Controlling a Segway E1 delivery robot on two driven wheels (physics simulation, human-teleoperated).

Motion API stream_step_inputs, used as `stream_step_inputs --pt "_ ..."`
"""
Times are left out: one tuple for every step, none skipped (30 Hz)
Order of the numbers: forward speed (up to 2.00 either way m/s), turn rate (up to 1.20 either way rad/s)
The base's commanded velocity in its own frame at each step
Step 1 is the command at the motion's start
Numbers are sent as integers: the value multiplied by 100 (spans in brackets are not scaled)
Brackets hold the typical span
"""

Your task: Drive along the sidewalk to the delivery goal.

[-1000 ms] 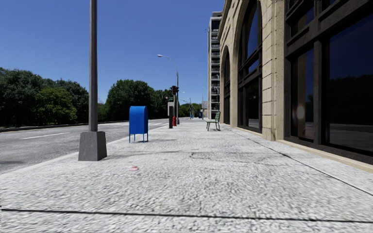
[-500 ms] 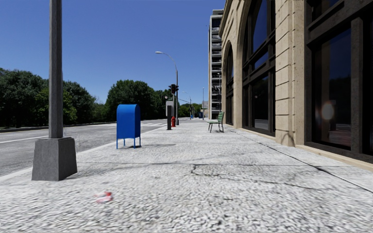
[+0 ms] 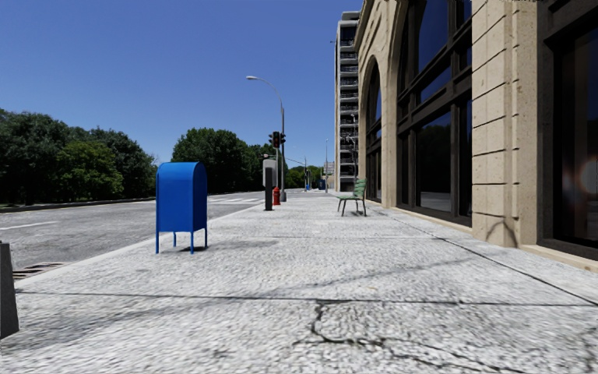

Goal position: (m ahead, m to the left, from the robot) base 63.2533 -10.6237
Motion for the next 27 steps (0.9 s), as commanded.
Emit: stream_step_inputs --pt "198 0" --pt "198 0" --pt "198 0" --pt "198 0" --pt "198 0" --pt "198 0" --pt "198 0" --pt "198 0" --pt "198 0" --pt "198 0" --pt "198 0" --pt "198 0" --pt "198 0" --pt "198 0" --pt "198 0" --pt "198 0" --pt "198 0" --pt "198 0" --pt "198 0" --pt "198 0" --pt "198 0" --pt "198 0" --pt "198 0" --pt "198 0" --pt "198 0" --pt "198 0" --pt "198 0"
